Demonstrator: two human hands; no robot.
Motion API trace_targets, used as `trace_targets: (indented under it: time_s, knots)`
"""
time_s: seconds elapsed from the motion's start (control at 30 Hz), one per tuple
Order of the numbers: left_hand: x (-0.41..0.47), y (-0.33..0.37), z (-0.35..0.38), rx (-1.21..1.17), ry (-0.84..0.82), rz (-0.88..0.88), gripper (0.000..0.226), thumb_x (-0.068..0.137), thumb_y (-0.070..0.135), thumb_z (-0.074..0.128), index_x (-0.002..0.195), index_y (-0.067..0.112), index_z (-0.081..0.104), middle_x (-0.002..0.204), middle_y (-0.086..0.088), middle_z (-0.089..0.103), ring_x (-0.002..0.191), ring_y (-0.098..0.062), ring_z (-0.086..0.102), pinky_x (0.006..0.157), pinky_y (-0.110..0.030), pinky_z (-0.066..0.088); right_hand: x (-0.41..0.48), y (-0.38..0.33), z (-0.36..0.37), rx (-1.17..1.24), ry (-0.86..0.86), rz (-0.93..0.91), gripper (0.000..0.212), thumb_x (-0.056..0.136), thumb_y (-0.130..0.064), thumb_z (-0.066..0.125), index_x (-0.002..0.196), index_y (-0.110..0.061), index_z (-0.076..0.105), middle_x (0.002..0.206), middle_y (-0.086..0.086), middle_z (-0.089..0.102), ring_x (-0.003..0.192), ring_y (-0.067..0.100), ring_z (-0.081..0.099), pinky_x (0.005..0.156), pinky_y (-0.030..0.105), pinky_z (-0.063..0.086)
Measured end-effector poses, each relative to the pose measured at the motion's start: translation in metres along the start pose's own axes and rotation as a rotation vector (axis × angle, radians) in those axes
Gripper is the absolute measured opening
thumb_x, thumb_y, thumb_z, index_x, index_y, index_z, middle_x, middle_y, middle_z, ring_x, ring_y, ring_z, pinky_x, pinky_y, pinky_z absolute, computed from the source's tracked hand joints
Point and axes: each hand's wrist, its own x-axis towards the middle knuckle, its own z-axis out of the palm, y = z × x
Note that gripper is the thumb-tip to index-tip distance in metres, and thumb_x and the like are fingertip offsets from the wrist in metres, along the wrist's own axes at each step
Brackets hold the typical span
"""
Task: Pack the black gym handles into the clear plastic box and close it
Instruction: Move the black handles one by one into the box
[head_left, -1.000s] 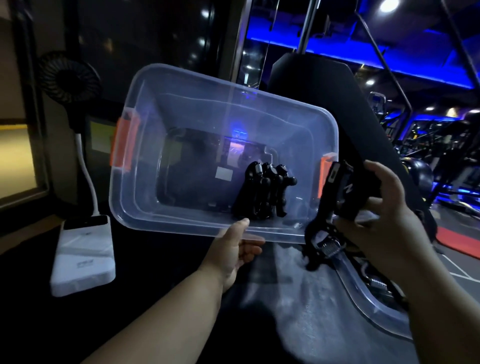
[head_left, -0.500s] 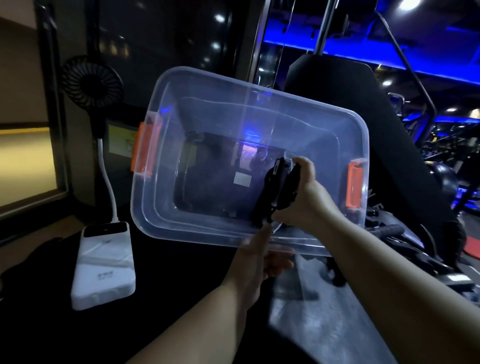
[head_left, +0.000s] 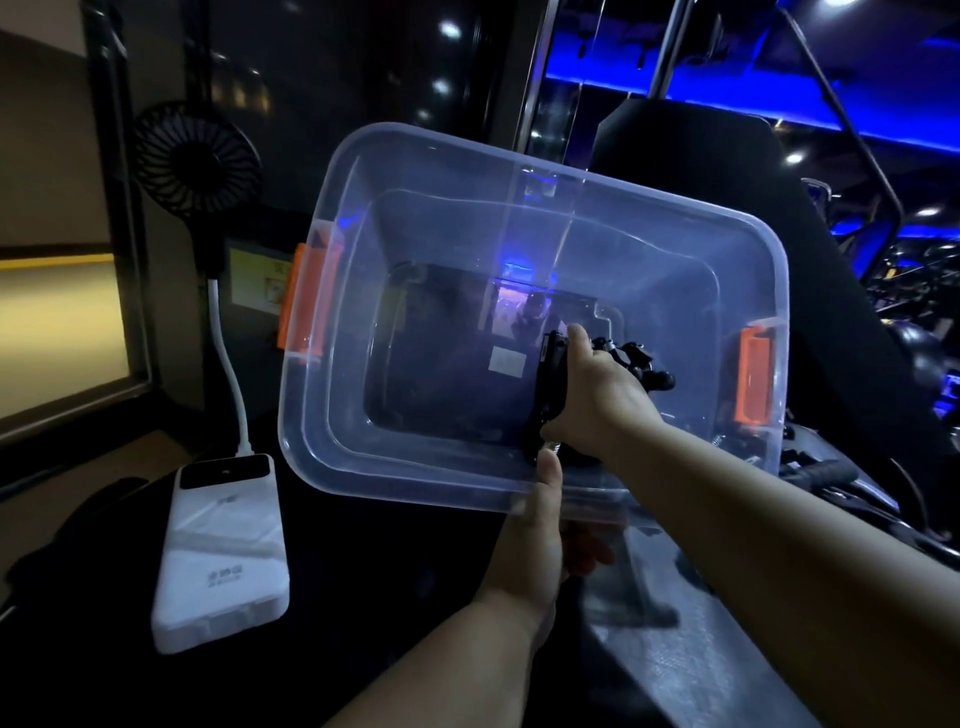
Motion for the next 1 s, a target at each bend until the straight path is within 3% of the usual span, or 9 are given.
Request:
trace_targets:
  time_s: [0.17,0.23,0.33,0.47,0.67,0.83,0.93,1.0]
  knots:
    - [0.003,-0.004,-0.002,0.002,-0.01,0.018,0.07,0.077,0.073,0.045,0.098,0.01,0.067,0.09,-0.027,0.07,0.053,-0.018,0.056,0.052,-0.026,0.039,0.007,-0.005,0.002,-0.26,-0.052,0.019,0.112,0.07,-0.035,0.078,0.151,-0.006,0.006,0.133,0.018,0.042,0.112,0.034,0.054,0.079,0.037,0.048]
    - [0.003,-0.004,-0.002,0.012,-0.008,0.035,0.063,0.074,0.068,0.043,0.091,0.012,0.068,0.087,-0.025,0.07,0.053,-0.018,0.056,0.053,-0.026,0.039,0.008,-0.005,0.002,-0.406,0.007,-0.007,0.109,0.067,-0.048,0.078,0.146,-0.002,0.019,0.132,0.015,0.042,0.115,0.031,0.05,0.084,0.037,0.047]
    - [0.005,-0.005,-0.003,0.022,0.014,0.038,0.054,0.08,0.063,0.044,0.08,0.016,0.069,0.081,-0.02,0.07,0.053,-0.017,0.056,0.055,-0.028,0.04,0.012,-0.003,0.004,-0.523,0.12,-0.123,0.094,0.06,-0.06,0.075,0.131,-0.01,0.041,0.129,0.007,0.04,0.121,0.027,0.035,0.095,0.038,0.036]
    - [0.005,-0.006,-0.003,0.026,0.025,0.04,0.048,0.087,0.055,0.049,0.058,0.023,0.07,0.064,-0.008,0.066,0.05,-0.015,0.056,0.058,-0.029,0.04,0.019,0.004,0.014,-0.424,0.032,-0.152,0.111,0.059,-0.062,0.075,0.145,-0.011,0.025,0.149,0.004,0.022,0.141,0.023,0.014,0.115,0.042,0.016]
    - [0.007,-0.008,-0.004,0.043,0.093,0.011,0.053,0.08,0.058,0.054,0.09,0.007,0.059,0.064,-0.008,0.062,0.048,-0.014,0.056,0.048,-0.022,0.041,0.022,0.011,0.015,-0.377,-0.04,-0.188,0.108,0.069,-0.061,0.07,0.151,-0.019,0.014,0.16,0.0,-0.001,0.147,0.021,-0.009,0.119,0.042,0.0]
    - [0.008,-0.012,-0.004,0.137,0.167,0.019,0.071,0.061,0.075,0.054,0.089,0.01,0.061,0.071,-0.009,0.064,0.063,-0.02,0.059,0.061,-0.03,0.043,0.019,0.019,0.016,-0.404,-0.052,-0.194,0.109,0.067,-0.067,0.068,0.152,-0.029,0.012,0.16,-0.006,-0.008,0.146,0.02,-0.013,0.118,0.049,-0.001]
    - [0.006,-0.01,-0.004,0.14,0.176,0.029,0.067,0.062,0.072,0.055,0.089,0.011,0.06,0.072,-0.006,0.063,0.065,-0.02,0.059,0.062,-0.03,0.043,0.02,0.02,0.016,-0.427,-0.086,-0.178,0.111,0.065,-0.07,0.067,0.152,-0.028,0.012,0.16,-0.007,-0.009,0.147,0.021,-0.01,0.117,0.051,0.001]
    - [0.004,-0.008,-0.004,0.097,0.161,0.028,0.053,0.073,0.06,0.058,0.09,0.01,0.06,0.069,-0.005,0.061,0.057,-0.015,0.058,0.054,-0.025,0.043,0.021,0.017,0.016,-0.448,-0.082,-0.178,0.112,0.063,-0.071,0.067,0.151,-0.026,0.014,0.16,-0.005,-0.006,0.147,0.021,-0.005,0.117,0.052,0.004]
